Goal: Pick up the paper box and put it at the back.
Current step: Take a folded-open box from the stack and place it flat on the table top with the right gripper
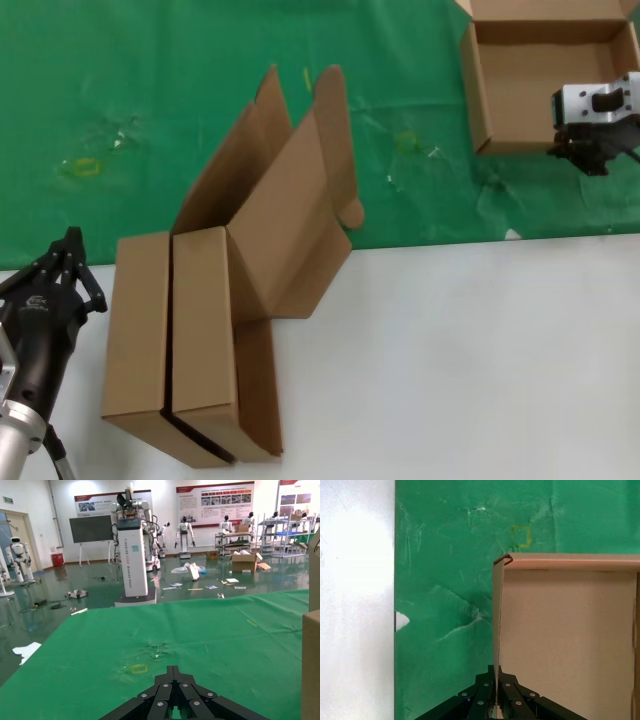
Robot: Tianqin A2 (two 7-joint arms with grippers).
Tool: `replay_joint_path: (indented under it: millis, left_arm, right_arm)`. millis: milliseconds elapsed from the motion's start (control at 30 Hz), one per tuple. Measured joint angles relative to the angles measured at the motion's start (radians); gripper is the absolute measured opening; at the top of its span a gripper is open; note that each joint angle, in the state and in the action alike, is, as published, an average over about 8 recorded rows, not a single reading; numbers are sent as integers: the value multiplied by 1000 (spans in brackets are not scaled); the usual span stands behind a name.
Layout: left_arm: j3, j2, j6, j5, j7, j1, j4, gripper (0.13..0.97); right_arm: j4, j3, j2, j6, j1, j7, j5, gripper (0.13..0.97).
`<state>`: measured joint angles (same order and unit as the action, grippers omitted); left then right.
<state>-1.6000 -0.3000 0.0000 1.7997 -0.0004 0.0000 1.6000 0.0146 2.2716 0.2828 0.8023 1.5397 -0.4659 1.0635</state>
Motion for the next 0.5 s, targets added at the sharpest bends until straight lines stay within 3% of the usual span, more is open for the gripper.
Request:
replay_joint_path:
  millis: [500]
  left_arm:
    - [0, 0, 0, 0, 0, 0, 0, 144]
  right_arm:
    - [-4, 2, 0, -42, -35, -10, 19, 148]
